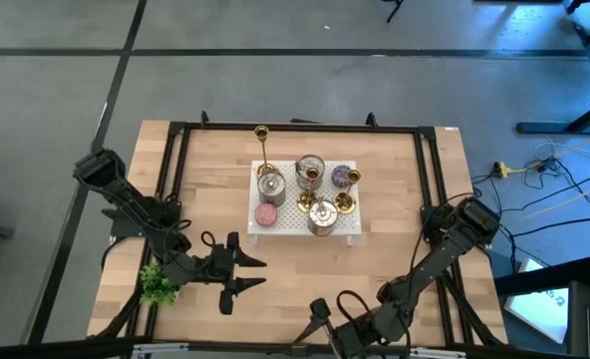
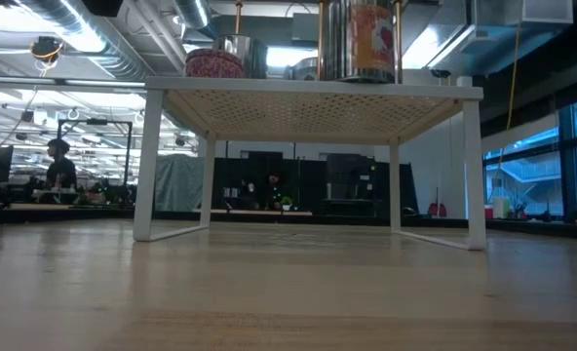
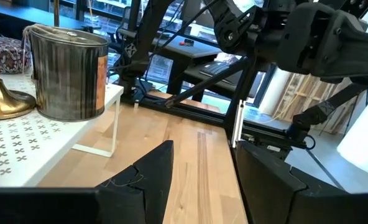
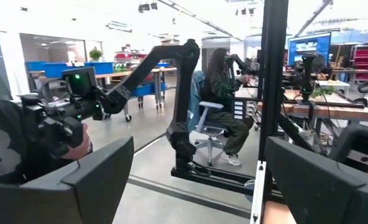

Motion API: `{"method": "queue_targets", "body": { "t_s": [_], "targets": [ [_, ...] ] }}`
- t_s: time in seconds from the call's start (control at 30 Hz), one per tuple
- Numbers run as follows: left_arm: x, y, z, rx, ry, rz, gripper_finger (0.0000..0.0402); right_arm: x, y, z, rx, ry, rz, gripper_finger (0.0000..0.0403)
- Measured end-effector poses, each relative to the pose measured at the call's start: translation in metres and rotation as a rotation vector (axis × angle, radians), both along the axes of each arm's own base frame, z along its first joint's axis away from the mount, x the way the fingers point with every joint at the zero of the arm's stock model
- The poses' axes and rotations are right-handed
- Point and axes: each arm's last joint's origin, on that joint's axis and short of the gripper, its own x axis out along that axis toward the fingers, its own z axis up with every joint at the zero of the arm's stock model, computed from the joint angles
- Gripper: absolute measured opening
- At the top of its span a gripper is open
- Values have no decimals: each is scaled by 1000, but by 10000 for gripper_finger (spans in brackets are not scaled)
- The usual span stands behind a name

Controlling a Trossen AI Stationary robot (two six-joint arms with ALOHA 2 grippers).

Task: Pick & Place candle stick holders
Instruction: Put the big silver scented candle on the shelf

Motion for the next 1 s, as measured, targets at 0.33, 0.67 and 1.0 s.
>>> {"method": "queue_targets", "body": {
  "t_s": [0.33,0.67,1.0],
  "targets": [
    [-2,-2,0,-9,0,-7,173,-1,2,1,0,-10,68,364],
    [-2,-2,0,-9,0,-7,173,1,0,-4,39,70,30,362],
    [-2,-2,0,-9,0,-7,173,7,-16,-30,-14,285,-414,178]
  ]
}}
